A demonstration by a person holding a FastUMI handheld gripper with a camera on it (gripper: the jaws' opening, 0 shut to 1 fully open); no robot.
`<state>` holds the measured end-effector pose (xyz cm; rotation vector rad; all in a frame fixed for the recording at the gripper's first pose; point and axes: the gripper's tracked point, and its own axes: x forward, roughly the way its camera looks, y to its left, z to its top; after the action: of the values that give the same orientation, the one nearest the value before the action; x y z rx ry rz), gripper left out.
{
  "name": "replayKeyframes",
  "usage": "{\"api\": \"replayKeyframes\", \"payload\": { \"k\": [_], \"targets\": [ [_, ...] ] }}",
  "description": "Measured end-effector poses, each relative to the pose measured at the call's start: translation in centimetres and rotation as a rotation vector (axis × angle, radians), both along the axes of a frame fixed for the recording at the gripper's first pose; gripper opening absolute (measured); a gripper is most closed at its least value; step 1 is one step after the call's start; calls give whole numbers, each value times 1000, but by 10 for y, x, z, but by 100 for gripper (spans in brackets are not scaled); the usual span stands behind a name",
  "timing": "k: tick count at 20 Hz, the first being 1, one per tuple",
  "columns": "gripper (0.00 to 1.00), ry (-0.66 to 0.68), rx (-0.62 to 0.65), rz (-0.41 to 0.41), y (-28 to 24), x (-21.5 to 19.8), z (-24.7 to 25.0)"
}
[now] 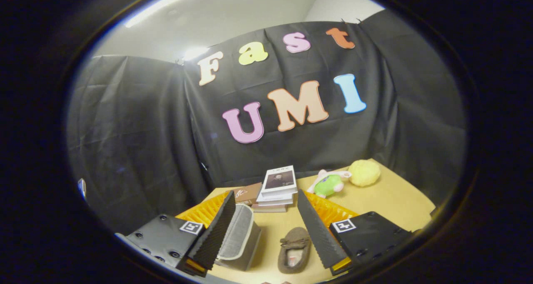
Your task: Open the storage box then place both shoes into the box .Put the left shoe in first, then the right shoe, with the right side of both shoes facing outward in a uniform manner.
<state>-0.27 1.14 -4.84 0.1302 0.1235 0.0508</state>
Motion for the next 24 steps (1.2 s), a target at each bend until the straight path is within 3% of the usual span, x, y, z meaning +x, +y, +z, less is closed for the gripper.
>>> {"api": "replayKeyframes", "payload": {
  "k": [7,14,24],
  "targets": [
    [96,143,275,-2,9,17,-49],
    [99,355,521,-32,21,26,-128],
    [99,574,695,-22,59,20,-218]
  ]
}}
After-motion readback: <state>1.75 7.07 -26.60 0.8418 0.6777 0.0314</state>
